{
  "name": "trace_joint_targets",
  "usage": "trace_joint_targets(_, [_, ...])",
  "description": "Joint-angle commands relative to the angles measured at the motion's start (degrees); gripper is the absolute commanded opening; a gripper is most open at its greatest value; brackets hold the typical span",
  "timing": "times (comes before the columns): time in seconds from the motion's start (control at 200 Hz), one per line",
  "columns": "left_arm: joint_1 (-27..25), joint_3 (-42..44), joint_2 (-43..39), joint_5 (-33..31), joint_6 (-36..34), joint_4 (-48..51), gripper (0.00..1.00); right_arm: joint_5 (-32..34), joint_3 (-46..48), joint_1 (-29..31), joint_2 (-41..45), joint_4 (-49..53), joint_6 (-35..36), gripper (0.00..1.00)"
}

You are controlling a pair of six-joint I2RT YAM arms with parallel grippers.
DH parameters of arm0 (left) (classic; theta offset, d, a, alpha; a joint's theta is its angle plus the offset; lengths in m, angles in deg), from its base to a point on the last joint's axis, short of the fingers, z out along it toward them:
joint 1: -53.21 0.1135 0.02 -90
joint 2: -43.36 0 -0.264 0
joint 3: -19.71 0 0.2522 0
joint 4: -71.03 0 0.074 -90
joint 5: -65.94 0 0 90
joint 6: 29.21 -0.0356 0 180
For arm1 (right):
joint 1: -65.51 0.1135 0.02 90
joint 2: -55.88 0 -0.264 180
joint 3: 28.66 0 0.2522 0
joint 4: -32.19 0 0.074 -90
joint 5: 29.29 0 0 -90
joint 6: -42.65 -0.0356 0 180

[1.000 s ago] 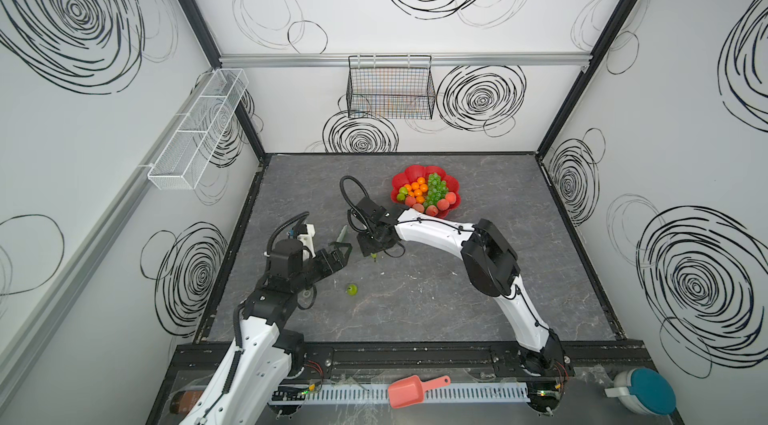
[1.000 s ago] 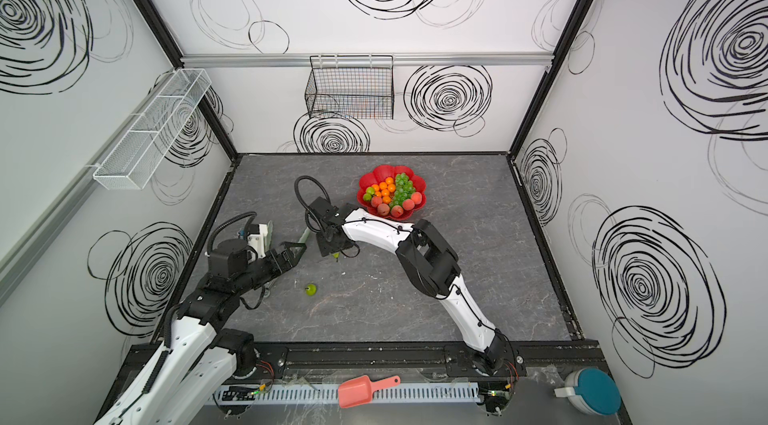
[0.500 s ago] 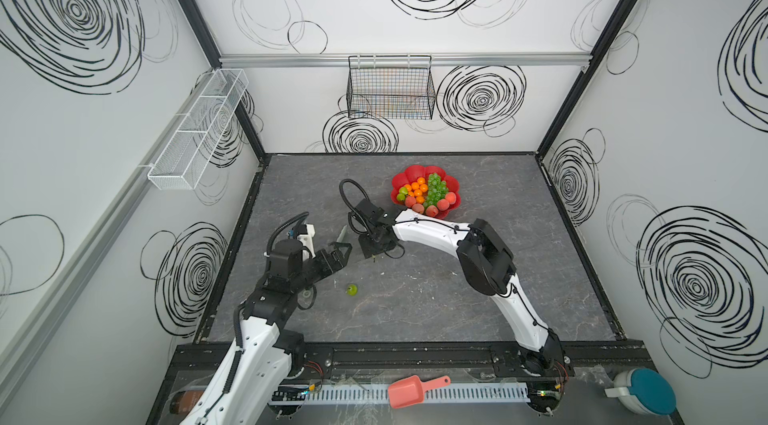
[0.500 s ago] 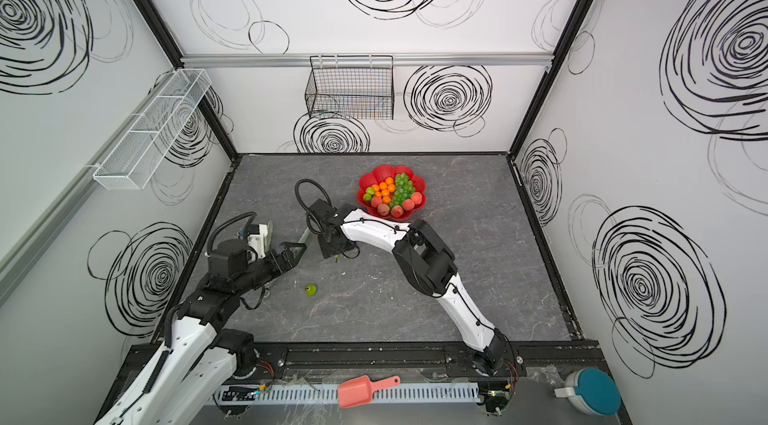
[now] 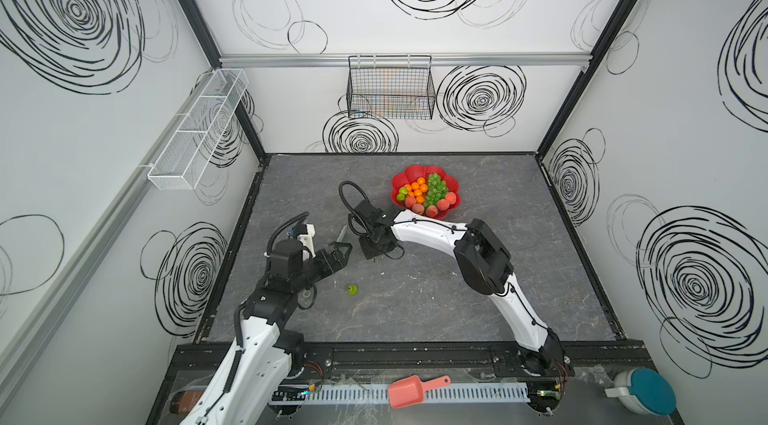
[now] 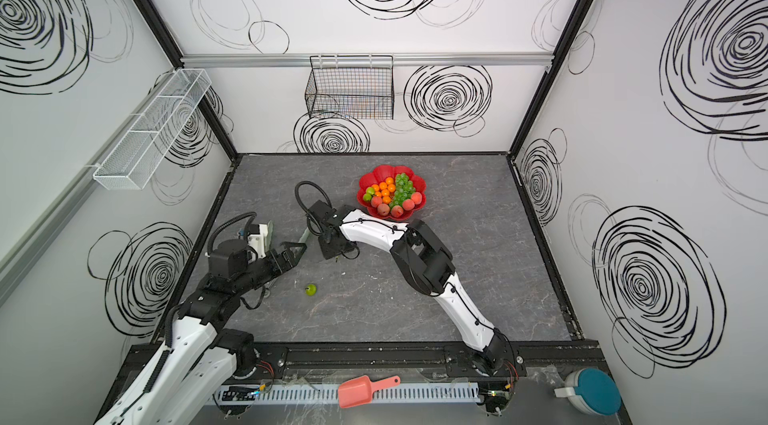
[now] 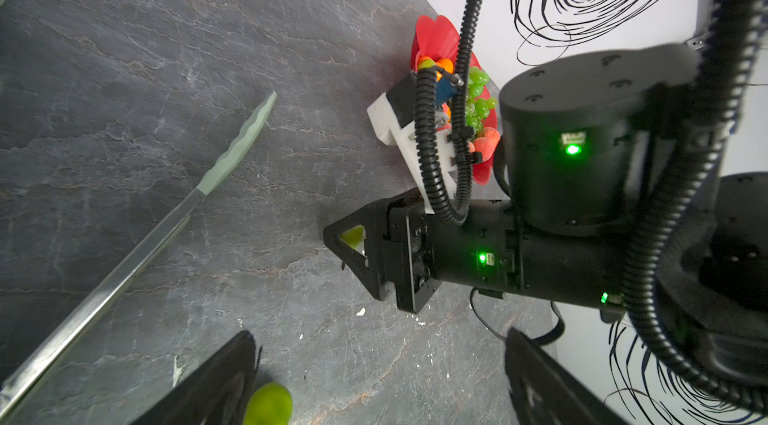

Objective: Place and organize the fake fruits in the fruit bowl
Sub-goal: 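Lower the right gripper around the small pear and close, then lift the held pear with the right gripper and carry it over the red bowl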

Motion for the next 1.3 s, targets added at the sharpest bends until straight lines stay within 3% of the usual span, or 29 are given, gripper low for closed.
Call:
trace_joint_targets(0.0, [0.5, 0.3, 0.3, 0.7, -0.6, -2.3, 0.96, 0.5, -0.6, 0.3, -1.0, 1.7, 0.2, 0.46])
trace_joint_targets(0.9, [-0.1, -0.8, 2.9, 1.0, -0.6, -3.9, 0.96, -3.5, -0.5, -1.2, 2.9, 1.7, 0.8, 0.36])
trace_joint_targets(1.296, [-9.0, -4.9, 9.6, -4.7, 0.9, -9.6, 0.96, -6.9, 7.3, -7.8, 14.2, -1.3, 0.9, 0.35])
